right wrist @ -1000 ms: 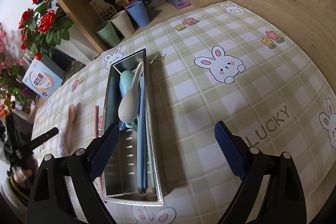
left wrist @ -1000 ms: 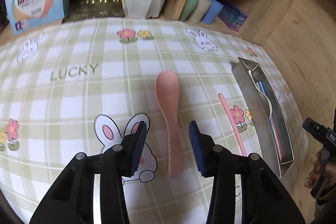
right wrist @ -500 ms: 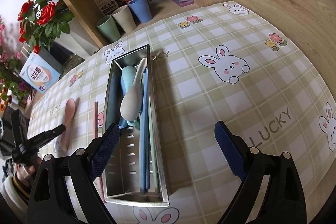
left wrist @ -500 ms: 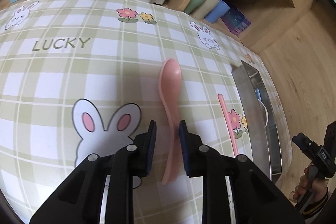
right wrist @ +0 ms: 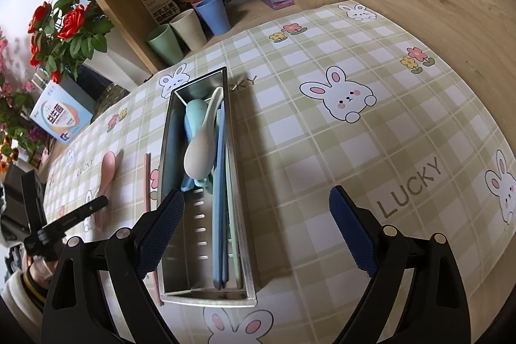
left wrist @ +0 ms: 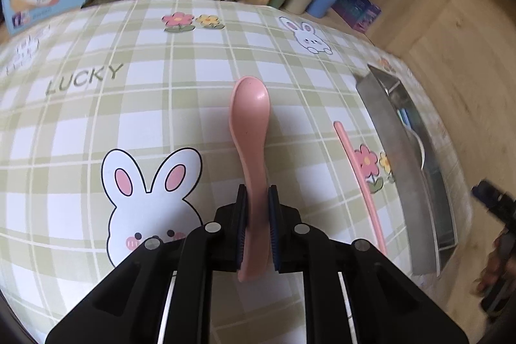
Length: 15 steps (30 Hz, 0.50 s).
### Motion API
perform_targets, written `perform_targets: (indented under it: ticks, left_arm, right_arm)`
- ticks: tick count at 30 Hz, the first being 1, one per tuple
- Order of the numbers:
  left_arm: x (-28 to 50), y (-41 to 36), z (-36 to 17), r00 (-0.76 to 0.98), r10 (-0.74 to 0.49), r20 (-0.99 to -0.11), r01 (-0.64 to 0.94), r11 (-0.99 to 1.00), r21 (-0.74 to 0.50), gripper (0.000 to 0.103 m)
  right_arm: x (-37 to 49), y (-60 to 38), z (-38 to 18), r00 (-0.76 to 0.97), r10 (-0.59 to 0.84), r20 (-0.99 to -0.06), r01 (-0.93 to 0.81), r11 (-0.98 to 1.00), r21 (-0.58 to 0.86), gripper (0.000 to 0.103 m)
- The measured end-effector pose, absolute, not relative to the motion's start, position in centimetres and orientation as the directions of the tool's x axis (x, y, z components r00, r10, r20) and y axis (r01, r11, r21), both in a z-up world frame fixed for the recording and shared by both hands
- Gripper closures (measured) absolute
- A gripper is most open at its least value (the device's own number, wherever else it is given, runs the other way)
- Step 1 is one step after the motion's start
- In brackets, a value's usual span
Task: Organize utensils
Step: 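Grasp the pink chopstick with the right gripper while the left gripper holds the pink spoon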
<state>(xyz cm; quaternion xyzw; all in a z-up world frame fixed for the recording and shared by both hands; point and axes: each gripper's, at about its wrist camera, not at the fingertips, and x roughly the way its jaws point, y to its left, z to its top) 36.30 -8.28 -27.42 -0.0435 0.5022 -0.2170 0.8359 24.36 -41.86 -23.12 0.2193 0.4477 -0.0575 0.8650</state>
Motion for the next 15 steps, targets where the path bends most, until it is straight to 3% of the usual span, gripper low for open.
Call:
perform_targets:
  ticks: [11,15]
  left_arm:
    - [31.9,-3.7,-23.7,0.502,-0.367,-0.783,0.279,0.926,-0.255,0.091]
    - [29.8,-0.8,-23.1,0.516,-0.359,-0.778,0.244,0.932,-0.269,0.091]
  right_arm:
    - [25.6,-37.9,-22.1,0.583,0.149,-0.799,0.175,0.937,0.303,0.015]
    - [27.2,-34.0,-21.6,0.555,0.187,-0.811,0.074,0.959,0.272,0.034]
